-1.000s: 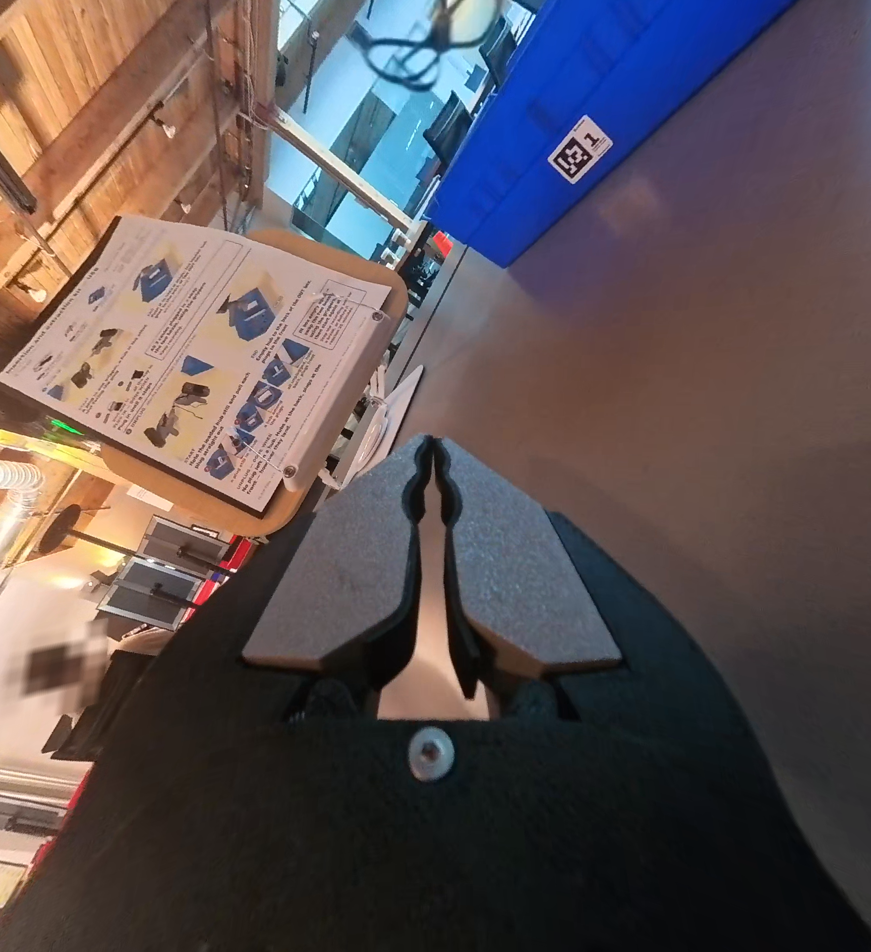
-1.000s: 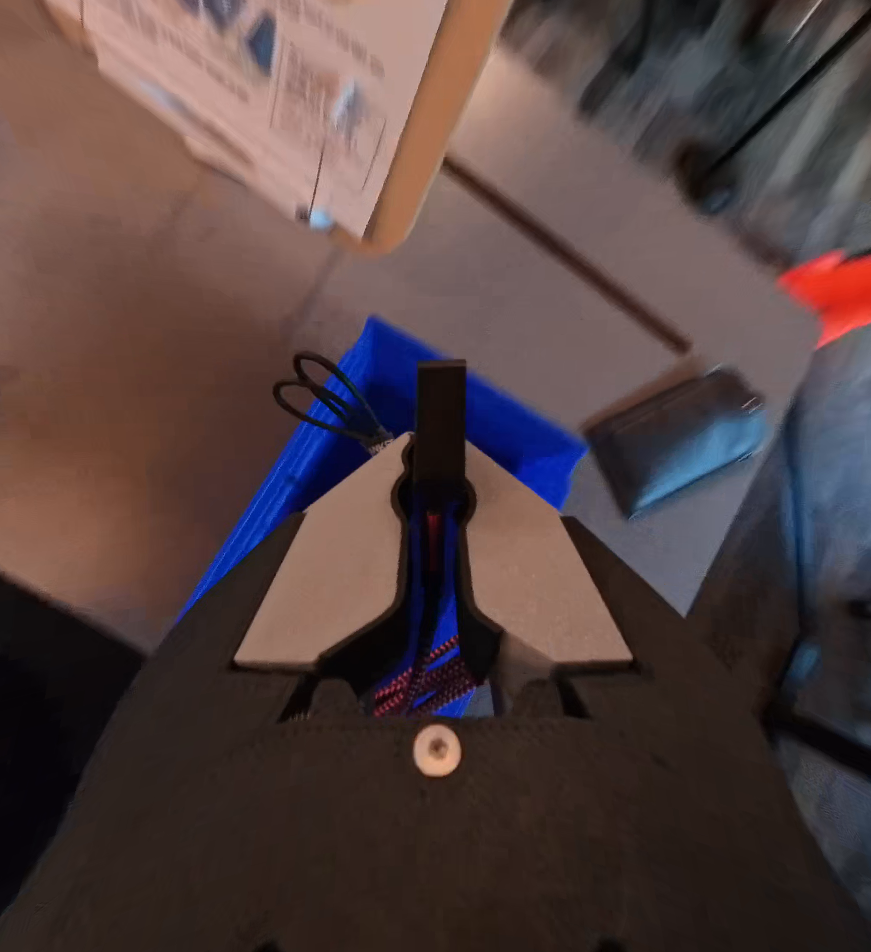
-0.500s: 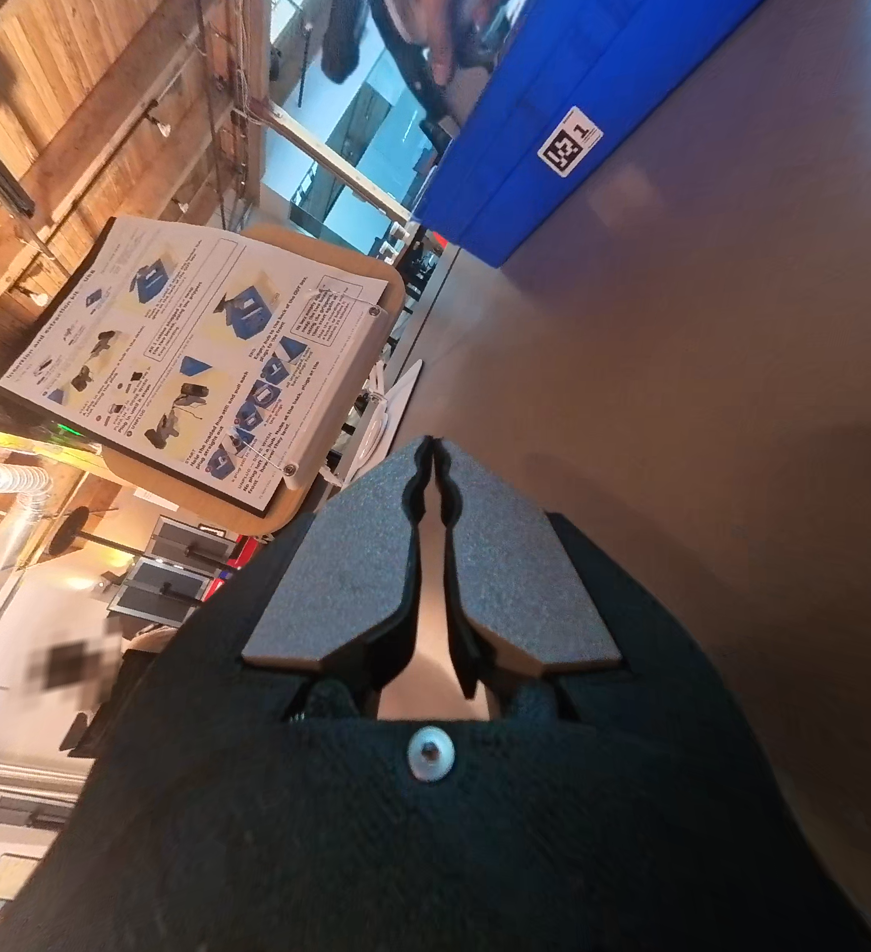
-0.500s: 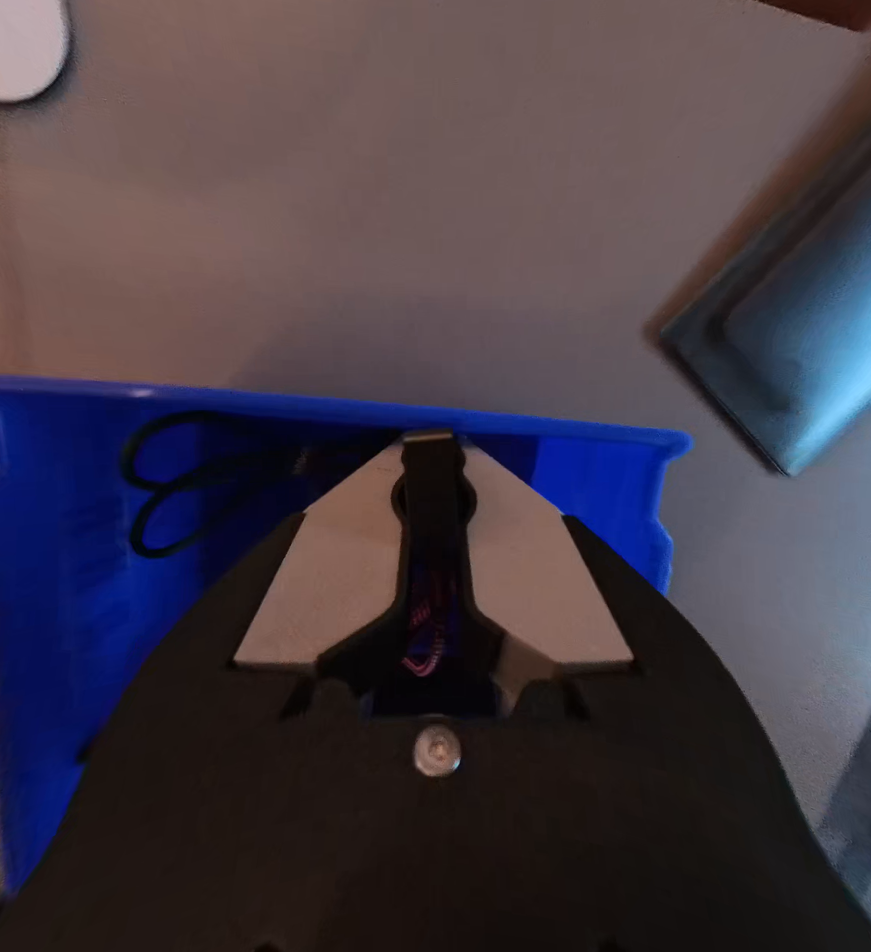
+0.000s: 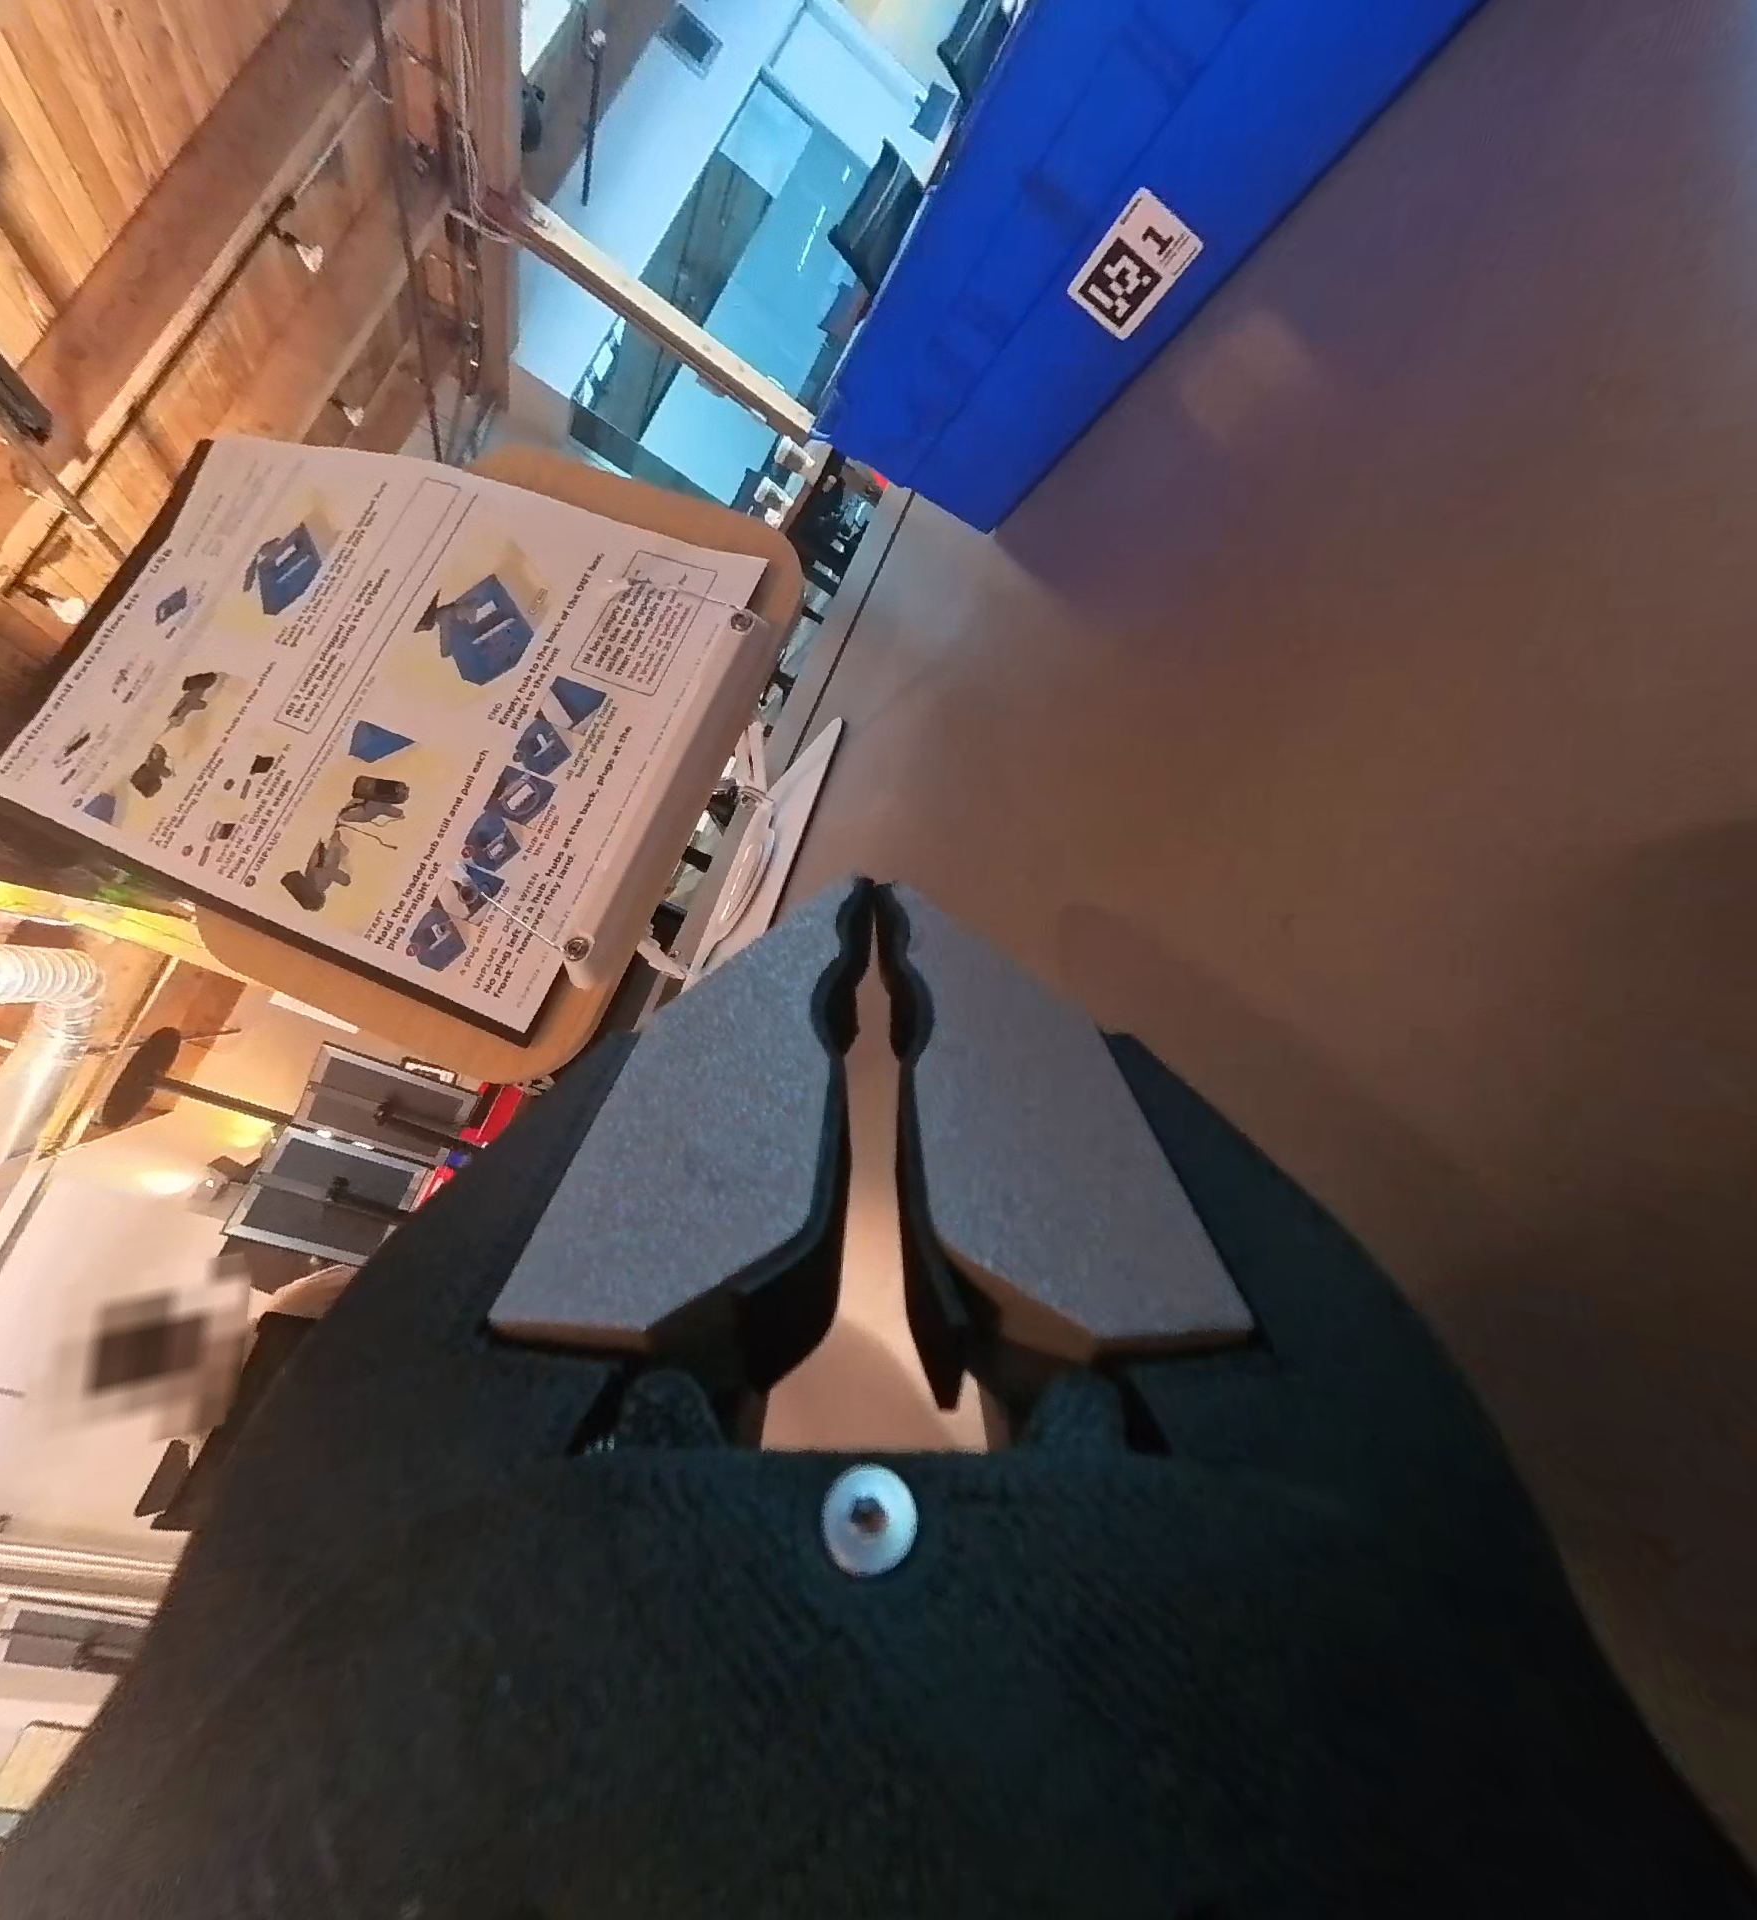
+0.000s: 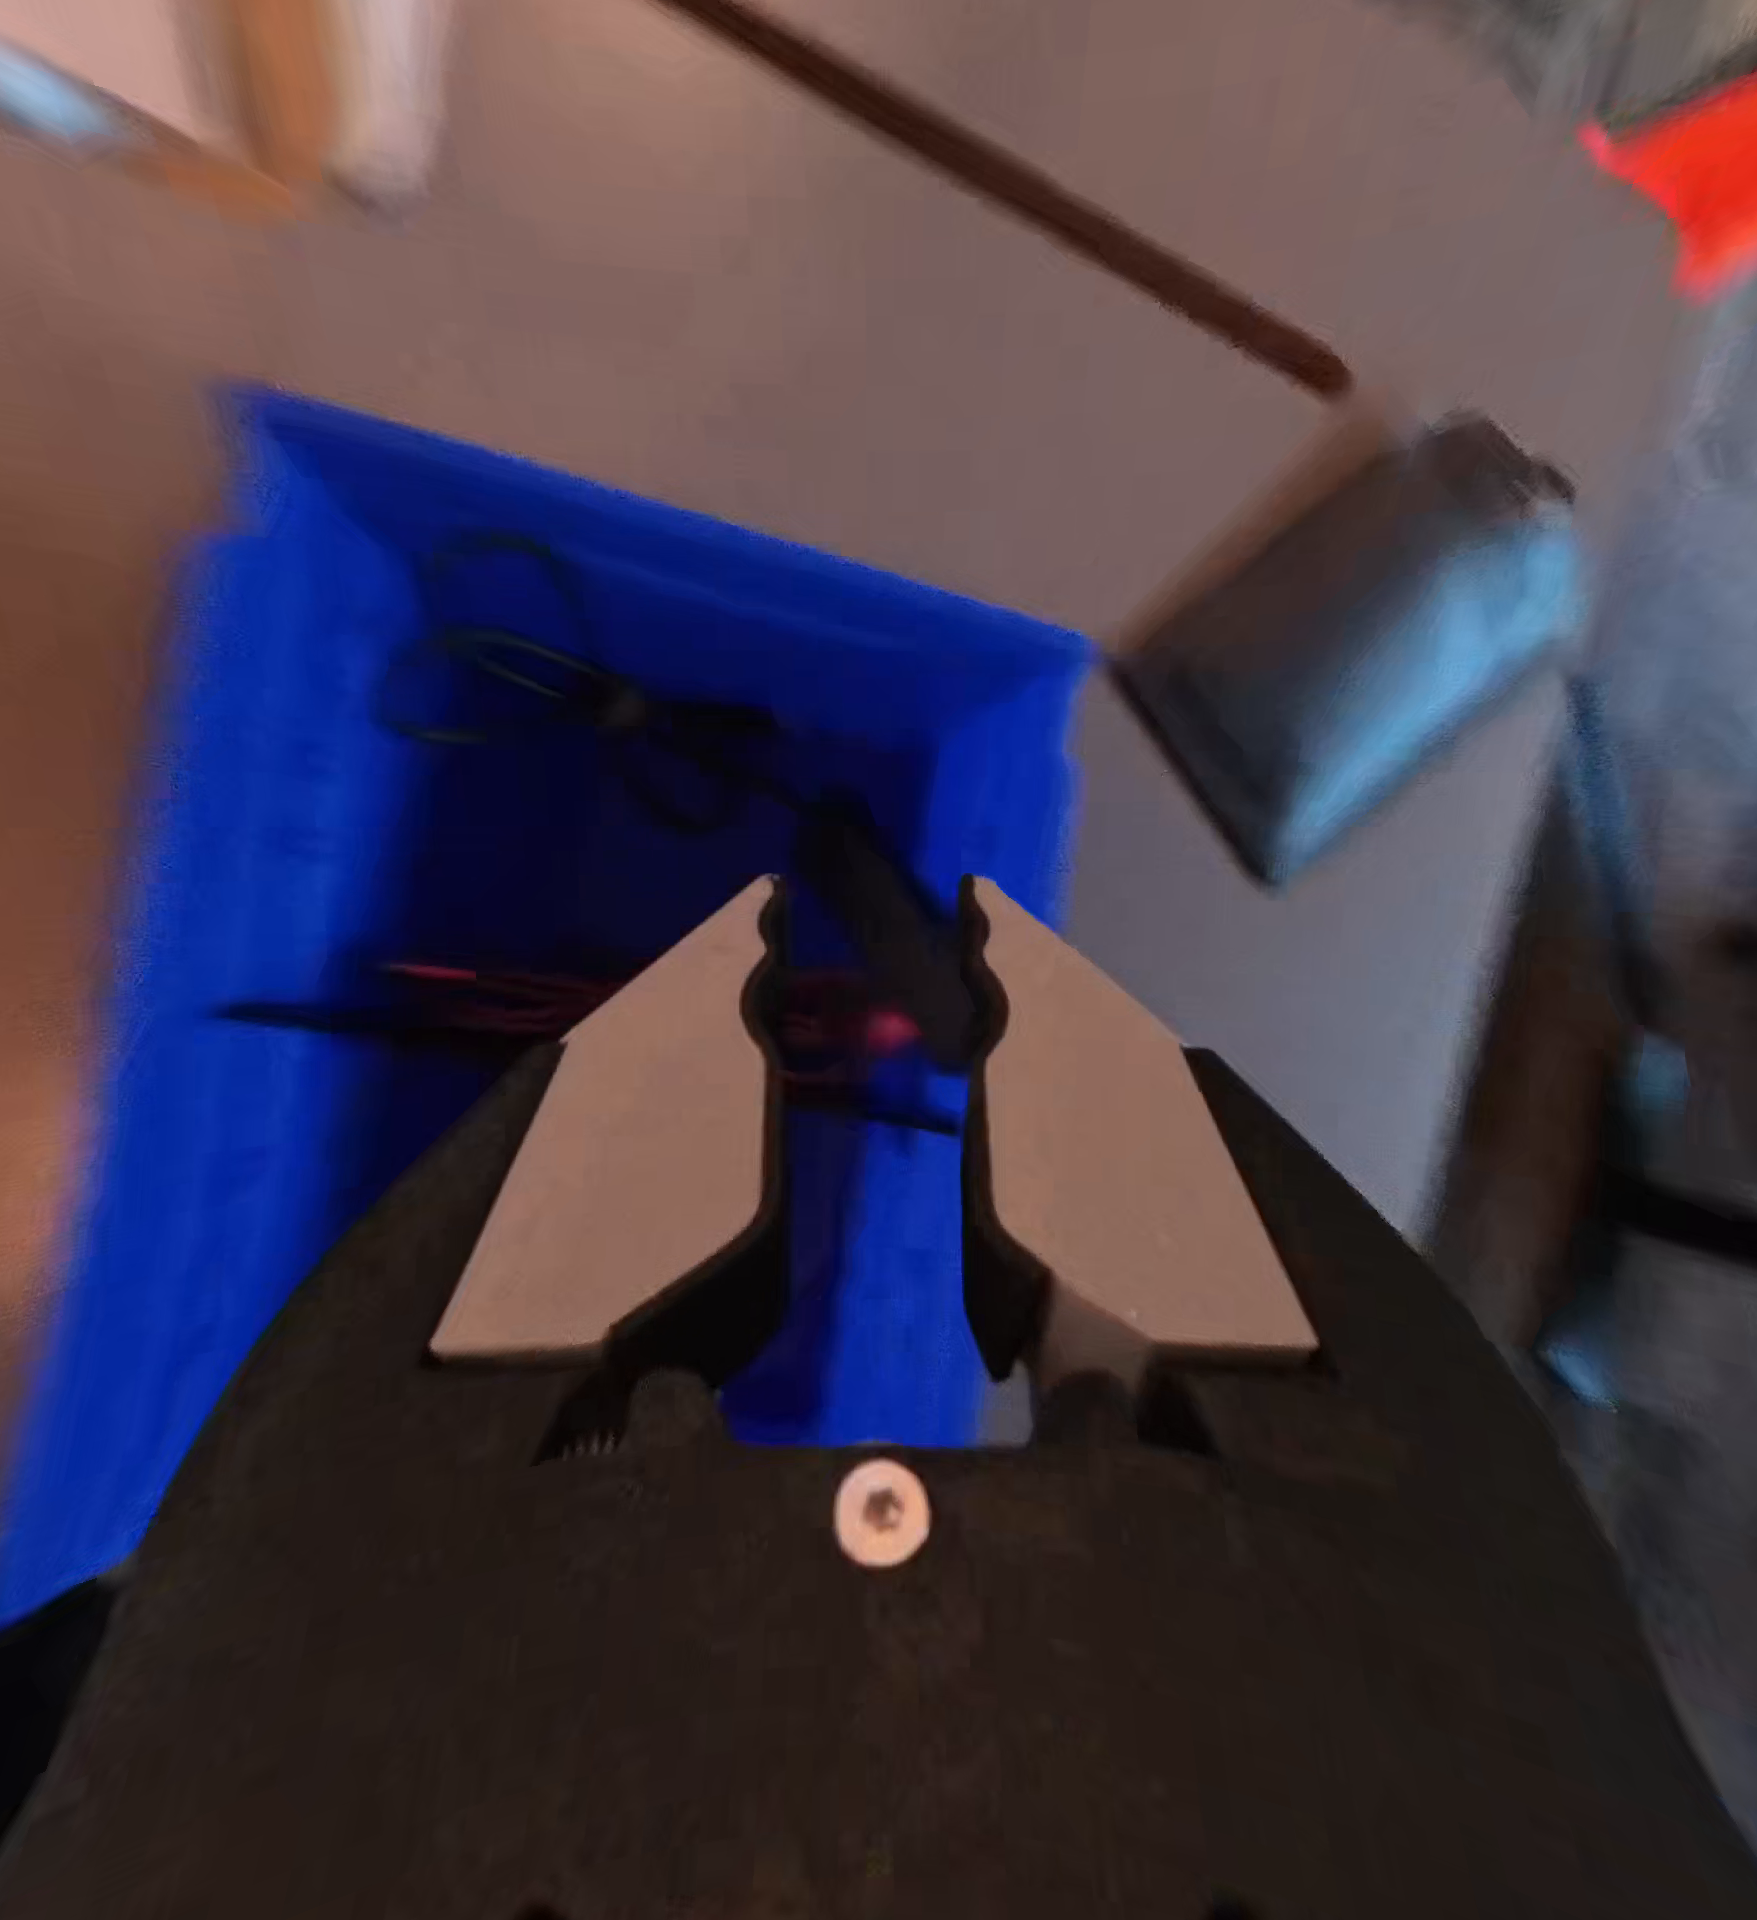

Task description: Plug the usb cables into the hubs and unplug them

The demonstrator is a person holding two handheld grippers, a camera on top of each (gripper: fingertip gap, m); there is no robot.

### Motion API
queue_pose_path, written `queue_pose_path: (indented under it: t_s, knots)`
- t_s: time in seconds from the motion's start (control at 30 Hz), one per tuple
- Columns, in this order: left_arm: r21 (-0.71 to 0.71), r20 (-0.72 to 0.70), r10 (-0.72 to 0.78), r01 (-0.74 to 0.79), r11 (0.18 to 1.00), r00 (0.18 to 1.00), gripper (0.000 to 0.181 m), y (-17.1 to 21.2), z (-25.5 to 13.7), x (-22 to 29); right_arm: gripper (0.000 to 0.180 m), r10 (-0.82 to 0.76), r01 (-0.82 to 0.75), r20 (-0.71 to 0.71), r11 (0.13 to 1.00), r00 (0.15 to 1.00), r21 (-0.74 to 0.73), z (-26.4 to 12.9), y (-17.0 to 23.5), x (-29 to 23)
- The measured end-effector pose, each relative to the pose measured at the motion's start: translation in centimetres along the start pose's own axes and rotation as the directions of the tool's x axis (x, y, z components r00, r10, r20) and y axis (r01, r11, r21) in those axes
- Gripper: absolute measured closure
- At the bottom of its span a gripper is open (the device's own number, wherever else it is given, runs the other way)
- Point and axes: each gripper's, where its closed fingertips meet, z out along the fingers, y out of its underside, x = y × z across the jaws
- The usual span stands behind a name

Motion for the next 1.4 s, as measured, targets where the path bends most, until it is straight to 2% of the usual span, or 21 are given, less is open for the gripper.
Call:
queue_pose_path:
  t_s: [0.03, 0.1, 0.13, 0.2, 0.27, 0.4, 0.47, 0.53, 0.57, 0.63, 0.7, 0.77, 0.83, 0.9, 0.93, 0.97, 1.0, 1.1, 1.23, 1.3, 1.4]
  knots:
    - [-0.002, 0.000, -0.003, 0.003, 1.000, 1.000, 0.181, 0.0, 0.0, 0.0, 0.148, 0.000, -0.015, 0.133, 0.993, 0.991, 0.113, -1.4, -1.1, -3.4]
    - [-0.013, 0.003, -0.011, 0.011, 1.000, 1.000, 0.181, 0.2, 0.1, -0.1, 0.141, -0.069, -0.067, 0.398, 0.946, 0.915, 0.318, -5.0, -2.6, -11.1]
    - [-0.023, 0.009, -0.015, 0.015, 1.000, 1.000, 0.181, 0.3, 0.1, -0.2, 0.131, -0.119, -0.098, 0.492, 0.914, 0.862, 0.393, -6.5, -2.8, -14.8]
    - [-0.052, 0.028, -0.021, 0.023, 0.998, 0.999, 0.181, 0.7, 0.2, -0.5, 0.096, -0.198, -0.140, 0.582, 0.864, 0.788, 0.483, -7.8, -2.3, -20.8]
    - [-0.072, 0.026, -0.073, 0.075, 0.995, 0.997, 0.181, 0.5, 0.1, -0.6, 0.094, -0.250, -0.144, 0.605, 0.838, 0.756, 0.527, -7.0, -1.5, -25.4]
    - [-0.143, -0.119, -0.381, 0.364, 0.920, 0.917, 0.164, -2.7, -1.7, -0.2, 0.097, -0.290, -0.102, 0.575, 0.827, 0.765, 0.553, -2.1, -0.1, -30.7]
    - [-0.137, -0.112, -0.488, 0.473, 0.871, 0.866, 0.155, -4.5, -4.1, -3.6, 0.100, -0.308, -0.057, 0.553, 0.836, 0.774, 0.545, 0.3, 0.7, -31.7]
    - [-0.003, -0.135, -0.603, 0.609, 0.793, 0.786, 0.165, -6.8, -7.8, -8.7, 0.101, -0.343, 0.008, 0.518, 0.840, 0.783, 0.543, 1.8, 1.5, -31.9]
    - [0.041, -0.137, -0.639, 0.649, 0.760, 0.757, 0.176, -7.0, -9.5, -11.4, 0.102, -0.364, 0.041, 0.487, 0.831, 0.794, 0.555, 2.3, 1.8, -31.7]
    - [0.041, -0.080, -0.661, 0.665, 0.746, 0.746, 0.179, -4.9, -11.7, -16.3, 0.105, -0.410, 0.098, 0.426, 0.803, 0.806, 0.588, 3.0, 2.0, -31.2]
    - [-0.076, 0.015, -0.638, 0.637, 0.767, 0.770, 0.170, -0.4, -11.5, -19.7, 0.110, -0.447, 0.134, 0.404, 0.785, 0.798, 0.605, 3.6, 2.4, -31.0]
    - [-0.285, 0.025, -0.621, 0.601, 0.747, 0.783, 0.152, 5.2, -9.2, -20.7, 0.112, -0.465, 0.148, 0.410, 0.783, 0.784, 0.604, 4.3, 2.9, -31.2]
    - [-0.485, -0.053, -0.620, 0.522, 0.701, 0.783, 0.147, 10.6, -6.2, -19.9, 0.111, -0.470, 0.156, 0.440, 0.798, 0.765, 0.582, 4.8, 3.5, -31.7]
    - [-0.632, -0.210, -0.545, 0.313, 0.709, 0.812, 0.143, 15.6, -3.8, -18.5, 0.111, -0.479, 0.160, 0.464, 0.804, 0.745, 0.573, 4.8, 4.1, -32.3]
    - [-0.659, -0.289, -0.477, 0.189, 0.728, 0.830, 0.145, 17.9, -2.9, -18.3, 0.112, -0.479, 0.163, 0.478, 0.811, 0.736, 0.562, 4.9, 4.5, -32.6]
    - [-0.647, -0.417, -0.416, 0.057, 0.760, 0.808, 0.139, 19.3, -2.4, -17.3, 0.112, -0.478, 0.164, 0.490, 0.818, 0.729, 0.552, 4.8, 4.8, -32.7]
    - [-0.603, -0.566, -0.368, -0.065, 0.795, 0.738, 0.136, 20.2, -2.6, -15.6, 0.114, -0.477, 0.159, 0.495, 0.817, 0.726, 0.554, 4.7, 4.9, -32.8]
    - [-0.552, -0.703, -0.306, -0.222, 0.803, 0.641, 0.151, 22.8, -1.3, -13.6, 0.121, -0.468, 0.123, 0.498, 0.807, 0.730, 0.578, 4.1, 4.5, -32.6]
    - [-0.548, -0.765, -0.288, -0.345, 0.762, 0.576, 0.142, 25.4, 0.2, -11.8, 0.120, -0.442, 0.104, 0.497, 0.815, 0.747, 0.569, 4.3, 4.3, -32.3]
    - [-0.551, -0.776, -0.263, -0.413, 0.725, 0.573, 0.147, 27.3, 0.5, -11.3, 0.123, -0.443, 0.105, 0.492, 0.813, 0.749, 0.573, 4.3, 4.3, -32.2]
    - [-0.559, -0.770, -0.311, -0.354, 0.750, 0.557, 0.151, 27.1, 0.8, -11.1, 0.125, -0.439, 0.094, 0.516, 0.820, 0.736, 0.564, 4.2, 4.4, -32.4]
